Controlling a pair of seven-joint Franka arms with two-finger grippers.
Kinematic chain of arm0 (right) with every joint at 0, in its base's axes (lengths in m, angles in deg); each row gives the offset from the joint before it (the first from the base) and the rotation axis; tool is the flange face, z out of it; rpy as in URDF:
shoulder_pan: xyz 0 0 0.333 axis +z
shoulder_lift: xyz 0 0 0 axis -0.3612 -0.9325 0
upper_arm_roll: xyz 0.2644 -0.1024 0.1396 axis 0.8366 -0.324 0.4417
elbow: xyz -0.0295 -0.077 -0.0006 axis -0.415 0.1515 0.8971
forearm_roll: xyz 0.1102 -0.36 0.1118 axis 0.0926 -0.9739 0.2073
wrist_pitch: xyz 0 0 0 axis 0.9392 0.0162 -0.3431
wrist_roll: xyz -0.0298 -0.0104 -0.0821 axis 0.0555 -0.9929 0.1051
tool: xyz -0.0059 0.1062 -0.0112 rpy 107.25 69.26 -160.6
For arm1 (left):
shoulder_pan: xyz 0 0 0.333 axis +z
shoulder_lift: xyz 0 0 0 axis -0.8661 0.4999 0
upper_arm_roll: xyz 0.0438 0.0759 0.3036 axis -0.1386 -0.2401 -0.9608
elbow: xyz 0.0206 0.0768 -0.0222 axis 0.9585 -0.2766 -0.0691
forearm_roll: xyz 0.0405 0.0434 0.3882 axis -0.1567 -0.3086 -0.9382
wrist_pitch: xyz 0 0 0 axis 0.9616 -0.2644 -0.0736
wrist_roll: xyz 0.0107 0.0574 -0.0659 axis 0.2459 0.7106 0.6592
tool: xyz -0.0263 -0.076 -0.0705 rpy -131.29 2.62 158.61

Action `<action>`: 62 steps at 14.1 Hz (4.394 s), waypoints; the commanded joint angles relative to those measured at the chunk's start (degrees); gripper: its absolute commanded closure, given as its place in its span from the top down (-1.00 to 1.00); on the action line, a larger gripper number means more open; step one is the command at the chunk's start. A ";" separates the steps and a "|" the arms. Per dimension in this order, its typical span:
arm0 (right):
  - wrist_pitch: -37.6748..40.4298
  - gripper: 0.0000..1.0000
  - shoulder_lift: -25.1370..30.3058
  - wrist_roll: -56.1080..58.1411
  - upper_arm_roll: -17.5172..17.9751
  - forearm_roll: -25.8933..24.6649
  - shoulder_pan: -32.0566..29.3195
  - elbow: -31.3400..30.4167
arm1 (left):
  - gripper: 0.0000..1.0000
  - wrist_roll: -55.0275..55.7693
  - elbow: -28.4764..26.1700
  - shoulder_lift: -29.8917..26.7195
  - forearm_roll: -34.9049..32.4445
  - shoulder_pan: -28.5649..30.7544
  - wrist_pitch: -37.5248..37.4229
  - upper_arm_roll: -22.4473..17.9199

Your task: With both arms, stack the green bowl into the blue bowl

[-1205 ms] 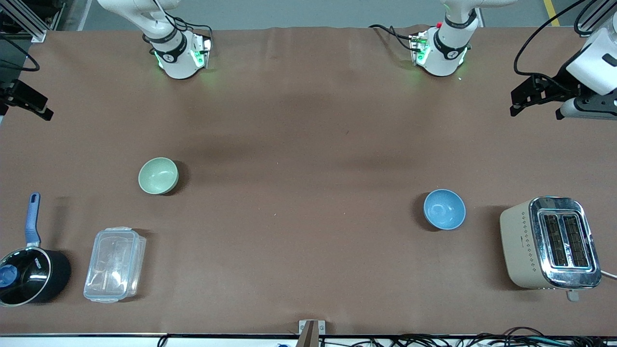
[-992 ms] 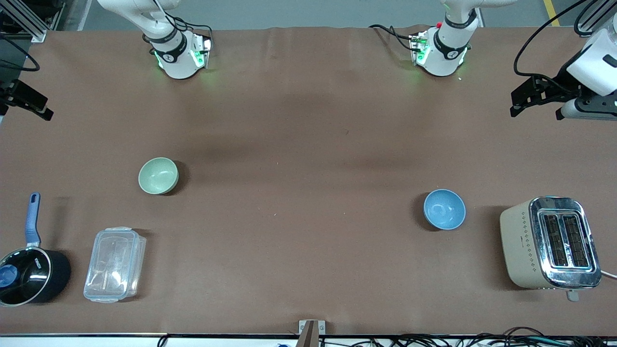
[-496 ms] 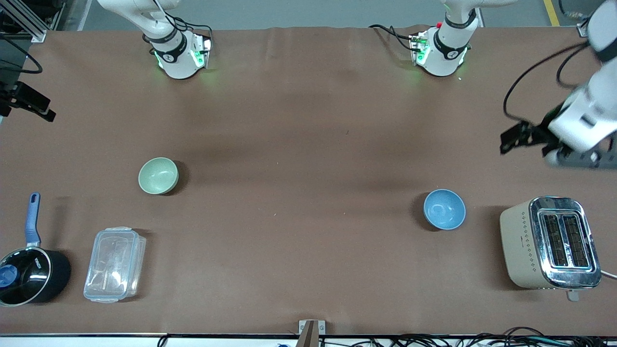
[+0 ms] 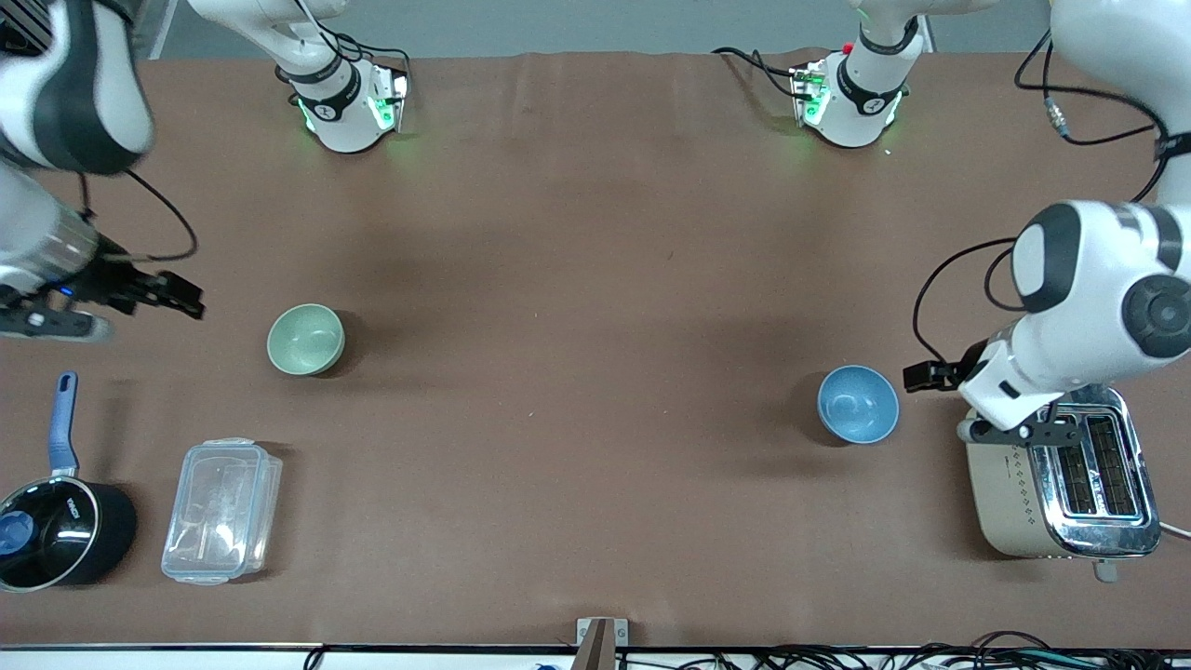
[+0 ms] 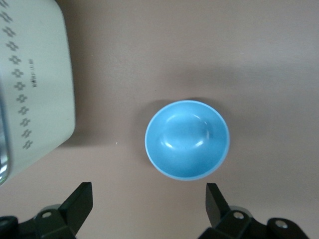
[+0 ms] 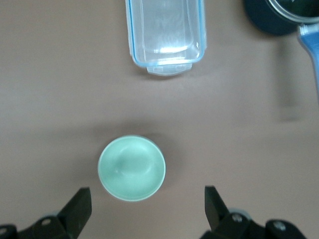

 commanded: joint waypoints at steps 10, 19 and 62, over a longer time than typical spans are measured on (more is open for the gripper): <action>-22.68 0.93 -14.99 3.32 -0.11 -0.97 -1.60 -13.69 | 0.18 1.26 -1.79 13.58 -1.31 0.59 11.75 -0.03; -22.86 -1.00 -14.99 2.80 0.07 -0.27 -1.69 -13.88 | -1.00 5.81 1.89 11.74 -0.60 -1.08 11.22 8.38; -6.08 -0.98 -29.23 -70.68 17.82 0.79 27.58 18.90 | 1.00 4.69 14.82 -22.00 -0.43 -2.74 -27.97 -0.72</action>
